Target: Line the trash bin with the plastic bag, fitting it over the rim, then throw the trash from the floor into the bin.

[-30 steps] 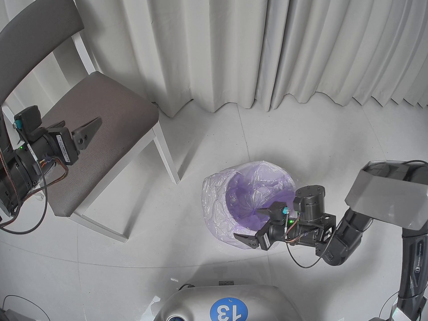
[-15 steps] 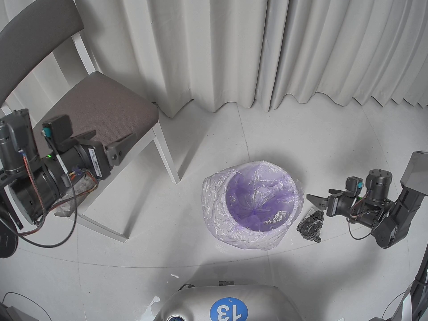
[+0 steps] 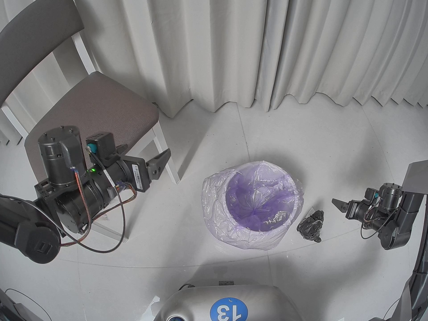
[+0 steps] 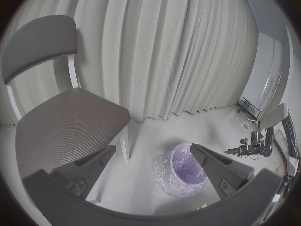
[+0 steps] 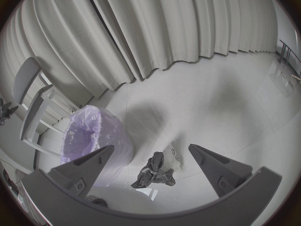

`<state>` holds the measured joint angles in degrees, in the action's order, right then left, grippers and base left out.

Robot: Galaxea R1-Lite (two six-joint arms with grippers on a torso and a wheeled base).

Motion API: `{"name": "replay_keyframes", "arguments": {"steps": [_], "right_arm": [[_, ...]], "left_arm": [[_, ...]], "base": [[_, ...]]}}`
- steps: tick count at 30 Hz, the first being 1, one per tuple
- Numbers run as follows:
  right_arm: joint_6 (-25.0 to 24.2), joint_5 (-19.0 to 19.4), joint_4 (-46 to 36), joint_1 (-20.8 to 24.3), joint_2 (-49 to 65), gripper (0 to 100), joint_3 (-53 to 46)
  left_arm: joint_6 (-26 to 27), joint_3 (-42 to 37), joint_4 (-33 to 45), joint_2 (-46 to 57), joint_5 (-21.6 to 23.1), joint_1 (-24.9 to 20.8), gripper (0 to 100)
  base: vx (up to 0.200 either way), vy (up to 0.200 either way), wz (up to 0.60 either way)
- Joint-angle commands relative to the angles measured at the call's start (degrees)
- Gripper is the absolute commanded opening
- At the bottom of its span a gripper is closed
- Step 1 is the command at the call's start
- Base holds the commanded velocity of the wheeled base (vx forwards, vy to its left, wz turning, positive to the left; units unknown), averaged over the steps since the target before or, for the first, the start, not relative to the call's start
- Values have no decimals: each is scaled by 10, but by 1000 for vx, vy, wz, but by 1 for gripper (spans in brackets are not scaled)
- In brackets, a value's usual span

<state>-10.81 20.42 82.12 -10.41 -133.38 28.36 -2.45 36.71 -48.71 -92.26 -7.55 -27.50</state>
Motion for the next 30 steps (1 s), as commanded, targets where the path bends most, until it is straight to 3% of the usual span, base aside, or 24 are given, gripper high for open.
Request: {"name": "replay_keyframes", "arguments": {"steps": [1, 20, 30], "right_arm": [[-3, 1, 1, -8, -43, 100, 15], [-17, 18, -6, 5, -93, 100, 50], [-8, 18, -141, 19, -83, 100, 123]], "left_arm": [[0, -7, -2, -28, -1, -9, 100], [3, 6, -56, -56, 1, -16, 100], [11, 8, -56, -62, 3, -16, 100]], "base": [[0, 0, 0], [0, 0, 0], [0, 0, 0]]}}
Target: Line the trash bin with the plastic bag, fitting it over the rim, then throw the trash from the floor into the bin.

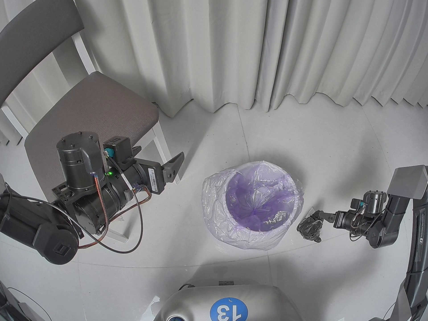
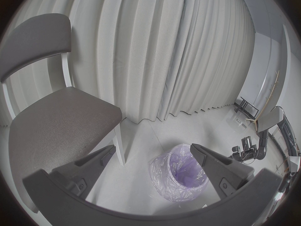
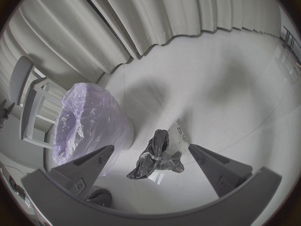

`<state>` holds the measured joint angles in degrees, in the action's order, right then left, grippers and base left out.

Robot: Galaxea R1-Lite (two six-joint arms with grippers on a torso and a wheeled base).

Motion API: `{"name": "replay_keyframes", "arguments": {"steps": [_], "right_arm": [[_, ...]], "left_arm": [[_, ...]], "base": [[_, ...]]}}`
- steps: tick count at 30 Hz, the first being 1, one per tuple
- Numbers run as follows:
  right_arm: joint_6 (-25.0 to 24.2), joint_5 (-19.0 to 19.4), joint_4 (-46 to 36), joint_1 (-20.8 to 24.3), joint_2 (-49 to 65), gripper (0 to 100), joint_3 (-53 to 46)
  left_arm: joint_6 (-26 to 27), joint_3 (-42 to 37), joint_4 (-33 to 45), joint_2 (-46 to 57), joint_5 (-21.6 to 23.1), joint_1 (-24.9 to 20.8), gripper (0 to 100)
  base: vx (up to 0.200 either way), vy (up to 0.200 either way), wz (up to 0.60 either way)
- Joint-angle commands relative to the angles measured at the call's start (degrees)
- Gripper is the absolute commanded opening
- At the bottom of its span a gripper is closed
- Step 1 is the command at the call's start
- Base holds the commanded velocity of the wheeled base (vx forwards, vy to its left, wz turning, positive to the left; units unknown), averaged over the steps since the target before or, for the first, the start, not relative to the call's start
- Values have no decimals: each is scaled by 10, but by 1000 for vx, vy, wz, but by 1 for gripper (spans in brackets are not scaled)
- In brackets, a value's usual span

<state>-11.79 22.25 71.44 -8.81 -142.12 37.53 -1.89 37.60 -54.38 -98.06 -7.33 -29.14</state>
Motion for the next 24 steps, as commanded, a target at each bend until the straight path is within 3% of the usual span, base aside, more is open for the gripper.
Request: {"name": "replay_keyframes", "arguments": {"steps": [1, 11, 15, 24], "right_arm": [[2, -1, -53, 3, 9, 100, 39], [3, -11, -206, 2, 39, 100, 98], [3, -62, -268, 3, 39, 100, 128], [12, -70, -280, 3, 37, 100, 134]], "left_arm": [[7, 1, 1, -5, 1, 0, 100], [7, 5, -5, -35, 1, -7, 100], [7, 5, -29, -59, -2, -6, 100], [8, 6, -39, -74, -3, -2, 100]], "base": [[0, 0, 0], [0, 0, 0], [0, 0, 0], [0, 0, 0]]}}
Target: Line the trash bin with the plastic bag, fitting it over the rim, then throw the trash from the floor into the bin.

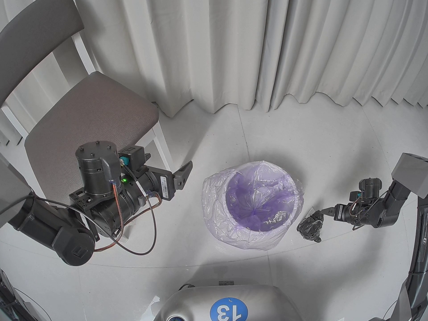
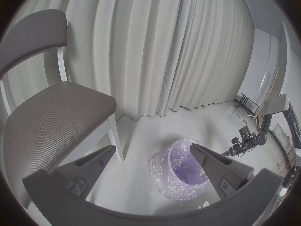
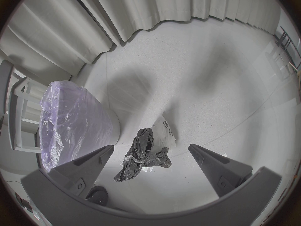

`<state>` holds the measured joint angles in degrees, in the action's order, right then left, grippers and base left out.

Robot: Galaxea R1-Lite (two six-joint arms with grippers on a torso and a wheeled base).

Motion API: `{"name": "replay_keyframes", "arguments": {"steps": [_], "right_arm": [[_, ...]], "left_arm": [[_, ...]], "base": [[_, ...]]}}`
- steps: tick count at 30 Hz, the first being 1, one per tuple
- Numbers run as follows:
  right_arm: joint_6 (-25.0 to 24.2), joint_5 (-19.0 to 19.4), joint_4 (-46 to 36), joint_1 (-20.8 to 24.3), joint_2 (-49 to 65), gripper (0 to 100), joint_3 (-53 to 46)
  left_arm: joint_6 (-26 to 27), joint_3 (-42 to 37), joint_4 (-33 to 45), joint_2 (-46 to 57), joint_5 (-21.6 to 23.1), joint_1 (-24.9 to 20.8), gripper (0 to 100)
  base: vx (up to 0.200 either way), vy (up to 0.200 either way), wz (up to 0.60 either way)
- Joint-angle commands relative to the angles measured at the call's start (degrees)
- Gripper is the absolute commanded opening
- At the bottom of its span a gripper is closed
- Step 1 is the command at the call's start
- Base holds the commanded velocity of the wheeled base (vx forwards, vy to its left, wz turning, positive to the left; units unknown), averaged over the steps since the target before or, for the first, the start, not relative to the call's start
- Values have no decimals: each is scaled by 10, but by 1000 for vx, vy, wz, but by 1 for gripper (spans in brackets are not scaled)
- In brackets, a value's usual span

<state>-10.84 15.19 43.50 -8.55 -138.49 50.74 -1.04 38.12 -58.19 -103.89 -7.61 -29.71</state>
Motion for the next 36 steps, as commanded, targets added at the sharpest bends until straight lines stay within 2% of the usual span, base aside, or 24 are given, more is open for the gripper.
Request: {"name": "replay_keyframes", "arguments": {"steps": [1, 11, 17, 21, 34, 36], "right_arm": [[5, 0, -2, 0, 0, 100, 2], [7, 5, 2, 5, 1, 100, 6], [3, 4, 23, 34, 2, 100, 1], [1, 0, 63, 74, 1, 100, -3], [3, -1, 55, 97, -21, 100, 54], [4, -1, 29, 99, -32, 100, 82]], "left_arm": [[0, 0, -3, -19, 0, 4, 100], [0, 4, -3, -30, -1, 4, 100], [0, 1, -4, -40, -3, 4, 100], [0, -2, -20, -50, -3, 5, 100], [1, -7, -36, -66, -3, 10, 100], [1, -4, -37, -72, -5, 10, 100]], "base": [[0, 0, 0], [0, 0, 0], [0, 0, 0], [0, 0, 0], [0, 0, 0], [0, 0, 0]]}}
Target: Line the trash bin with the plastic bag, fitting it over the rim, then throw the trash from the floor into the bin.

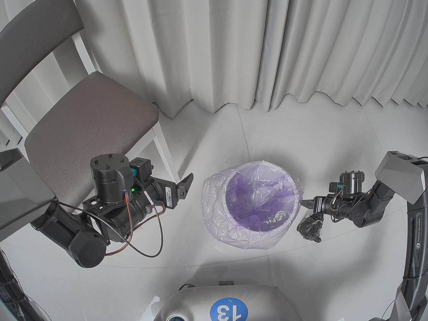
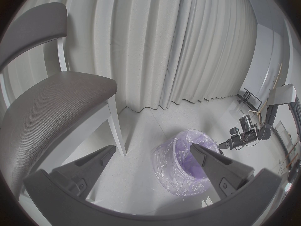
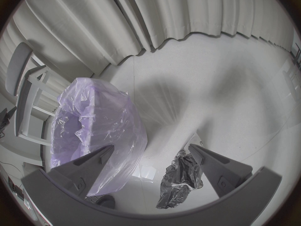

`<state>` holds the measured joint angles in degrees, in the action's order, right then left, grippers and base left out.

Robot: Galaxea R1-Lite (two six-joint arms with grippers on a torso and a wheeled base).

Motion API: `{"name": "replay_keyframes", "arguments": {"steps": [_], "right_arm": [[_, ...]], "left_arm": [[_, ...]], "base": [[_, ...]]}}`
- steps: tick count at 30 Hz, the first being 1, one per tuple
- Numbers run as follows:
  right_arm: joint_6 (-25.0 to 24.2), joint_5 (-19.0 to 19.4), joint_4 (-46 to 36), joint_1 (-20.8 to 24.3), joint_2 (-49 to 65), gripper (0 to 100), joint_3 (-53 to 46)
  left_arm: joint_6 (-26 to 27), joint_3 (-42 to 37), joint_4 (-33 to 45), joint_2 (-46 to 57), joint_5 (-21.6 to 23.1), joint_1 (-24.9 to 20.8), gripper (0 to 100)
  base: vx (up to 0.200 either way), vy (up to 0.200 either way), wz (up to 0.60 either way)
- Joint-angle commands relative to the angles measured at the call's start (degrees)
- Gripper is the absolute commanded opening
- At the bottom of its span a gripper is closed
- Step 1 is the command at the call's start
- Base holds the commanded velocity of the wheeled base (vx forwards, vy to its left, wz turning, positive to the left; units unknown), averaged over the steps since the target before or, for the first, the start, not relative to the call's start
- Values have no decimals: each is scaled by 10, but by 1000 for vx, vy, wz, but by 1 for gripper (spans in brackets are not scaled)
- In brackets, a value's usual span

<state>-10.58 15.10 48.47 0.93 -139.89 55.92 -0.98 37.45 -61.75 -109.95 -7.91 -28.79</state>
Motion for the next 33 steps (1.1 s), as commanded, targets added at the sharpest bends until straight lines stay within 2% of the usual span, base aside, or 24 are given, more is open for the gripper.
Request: {"name": "replay_keyframes", "arguments": {"steps": [1, 5, 16, 24, 33], "right_arm": [[1, 0, -26, 4, -19, 100, 35], [6, -1, -121, 7, -60, 100, 133], [14, 2, -229, 31, -101, 100, 248], [40, 2, -227, 29, -98, 100, 241], [64, 2, -223, 1, 32, 100, 154]], "left_arm": [[-1, 3, -1, -12, -2, 1, 100], [-1, -2, -12, -20, -3, 1, 100], [-1, 5, -26, -41, -4, 4, 100], [-1, 5, -48, -62, -3, 3, 100], [-2, 32, -33, -76, -6, -6, 100]], "base": [[0, 0, 0], [0, 0, 0], [0, 0, 0], [0, 0, 0], [0, 0, 0]]}}
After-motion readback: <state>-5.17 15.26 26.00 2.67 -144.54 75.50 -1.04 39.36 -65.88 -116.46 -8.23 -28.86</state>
